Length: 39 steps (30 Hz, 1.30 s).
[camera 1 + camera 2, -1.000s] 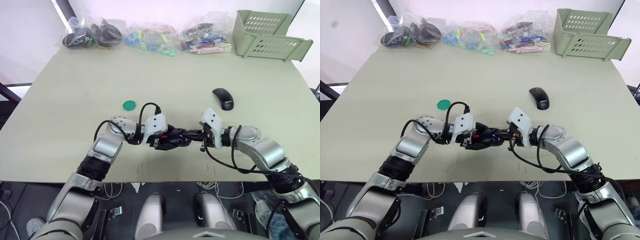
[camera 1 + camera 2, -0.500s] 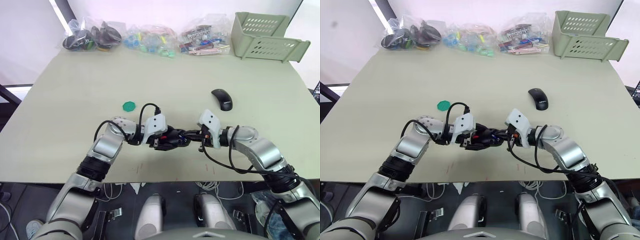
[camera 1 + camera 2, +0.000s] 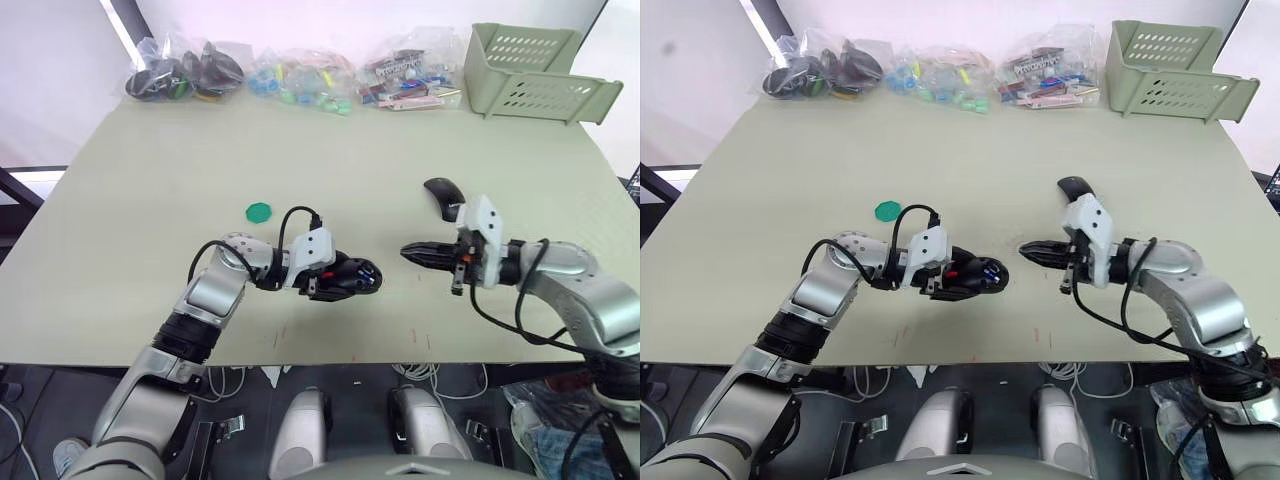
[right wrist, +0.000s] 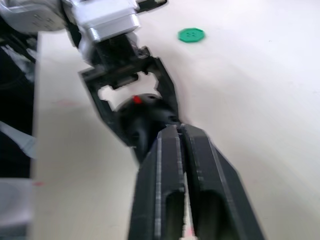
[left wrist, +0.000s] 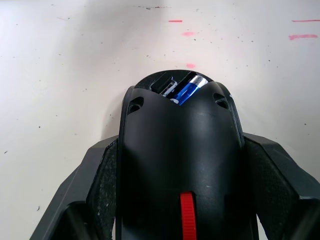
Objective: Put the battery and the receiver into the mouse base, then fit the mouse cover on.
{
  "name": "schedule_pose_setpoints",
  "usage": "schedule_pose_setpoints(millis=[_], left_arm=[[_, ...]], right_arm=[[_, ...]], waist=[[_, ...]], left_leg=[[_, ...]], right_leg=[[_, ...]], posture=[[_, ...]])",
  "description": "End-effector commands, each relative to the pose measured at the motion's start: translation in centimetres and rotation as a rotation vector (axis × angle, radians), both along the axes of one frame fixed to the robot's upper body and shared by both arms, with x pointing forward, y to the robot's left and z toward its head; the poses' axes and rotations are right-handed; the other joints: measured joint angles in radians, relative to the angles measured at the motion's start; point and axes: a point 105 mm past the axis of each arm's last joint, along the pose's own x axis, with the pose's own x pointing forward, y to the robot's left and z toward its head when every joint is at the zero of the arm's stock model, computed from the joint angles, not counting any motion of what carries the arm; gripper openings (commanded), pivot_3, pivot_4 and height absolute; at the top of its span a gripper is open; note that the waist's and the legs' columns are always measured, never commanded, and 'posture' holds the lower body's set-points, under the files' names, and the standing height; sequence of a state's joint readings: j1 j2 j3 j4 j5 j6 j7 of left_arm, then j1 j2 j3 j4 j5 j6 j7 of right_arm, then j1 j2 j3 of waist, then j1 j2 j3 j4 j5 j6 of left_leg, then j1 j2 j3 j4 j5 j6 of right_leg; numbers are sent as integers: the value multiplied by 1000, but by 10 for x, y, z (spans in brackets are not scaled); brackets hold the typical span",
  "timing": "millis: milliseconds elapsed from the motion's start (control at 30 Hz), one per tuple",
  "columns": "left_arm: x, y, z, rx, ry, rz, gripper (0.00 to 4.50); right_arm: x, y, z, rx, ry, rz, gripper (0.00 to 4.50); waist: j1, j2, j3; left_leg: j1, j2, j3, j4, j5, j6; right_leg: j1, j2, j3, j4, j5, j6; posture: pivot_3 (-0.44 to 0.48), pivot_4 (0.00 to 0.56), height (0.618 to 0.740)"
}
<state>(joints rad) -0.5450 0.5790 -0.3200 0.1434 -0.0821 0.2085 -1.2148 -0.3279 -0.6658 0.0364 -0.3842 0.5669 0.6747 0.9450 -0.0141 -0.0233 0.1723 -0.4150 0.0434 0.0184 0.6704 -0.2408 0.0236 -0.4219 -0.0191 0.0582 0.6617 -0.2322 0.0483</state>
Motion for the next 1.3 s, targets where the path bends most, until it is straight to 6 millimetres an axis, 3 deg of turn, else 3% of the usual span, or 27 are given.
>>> schedule_pose_setpoints(millis=[33,200,267,333,400,500,667,833,967,1033,1167,1300], left_arm=[[1,5,-3,25,-2,14,2988],[1,5,-3,25,-3,14,2988],[1,6,-3,24,1,13,2988],[3,6,3,-6,1,23,4007],[4,6,7,-18,-1,24,4427],[4,10,17,-47,-23,34,4427],[-9,38,40,-115,-12,87,4427],[-34,64,59,-244,59,193,4427],[-50,76,60,-276,59,299,4427],[-53,78,65,-377,59,367,4427],[-68,84,78,-586,-43,383,4427],[-78,93,80,-639,-82,386,4427]], right_arm=[[-18,-19,20,-22,-56,30,1889],[-32,-35,19,-62,-41,21,4461],[-35,-40,19,-71,-38,13,4461],[-39,-43,17,-71,-33,2,4500],[-39,-44,16,-69,-31,-8,4500],[-38,-45,12,-63,-24,-33,4500],[-25,-50,7,-49,-28,-154,4500],[-3,-58,1,-48,-3,-311,4500],[26,-71,1,-53,-2,-475,4500],[40,-76,3,-56,-4,-537,4500],[73,-78,7,-55,59,-645,4500],[97,-77,8,-82,131,-707,4500]], waist=[[1,0,0],[-1,0,0],[0,0,0],[0,0,0],[-1,0,0],[0,-1,0],[-6,-1,1],[-4,-1,1],[-2,-1,1],[0,-1,1],[-8,-1,1],[-11,-1,1]], left_leg=[[0,0,0,0,0,0],[1,0,1,0,0,0],[1,0,0,0,0,0],[1,0,0,0,0,0],[0,0,1,0,0,0],[0,0,1,0,0,0],[0,0,1,-1,0,0],[0,1,2,0,0,0],[0,0,3,0,0,0],[1,0,3,0,0,0],[1,0,4,0,0,0],[1,-1,5,0,0,0]], right_leg=[[0,0,0,0,0,0],[0,0,1,-1,0,0],[0,0,1,0,-1,2],[1,0,1,0,-2,3],[0,0,1,-1,-2,3],[0,0,2,-1,-2,3],[-1,0,2,0,-1,2],[-1,-1,2,-1,-2,2],[-1,-2,3,-1,-3,0],[0,-2,3,-1,-4,-1],[-1,-3,4,-1,-2,-3],[-2,-2,5,0,-1,-3]], posture=[[0,150,740],[0,150,740],[0,150,740],[0,150,740],[0,150,740],[0,150,740],[0,150,740],[0,150,740],[0,150,740],[0,150,740],[0,150,740],[0,150,740]])
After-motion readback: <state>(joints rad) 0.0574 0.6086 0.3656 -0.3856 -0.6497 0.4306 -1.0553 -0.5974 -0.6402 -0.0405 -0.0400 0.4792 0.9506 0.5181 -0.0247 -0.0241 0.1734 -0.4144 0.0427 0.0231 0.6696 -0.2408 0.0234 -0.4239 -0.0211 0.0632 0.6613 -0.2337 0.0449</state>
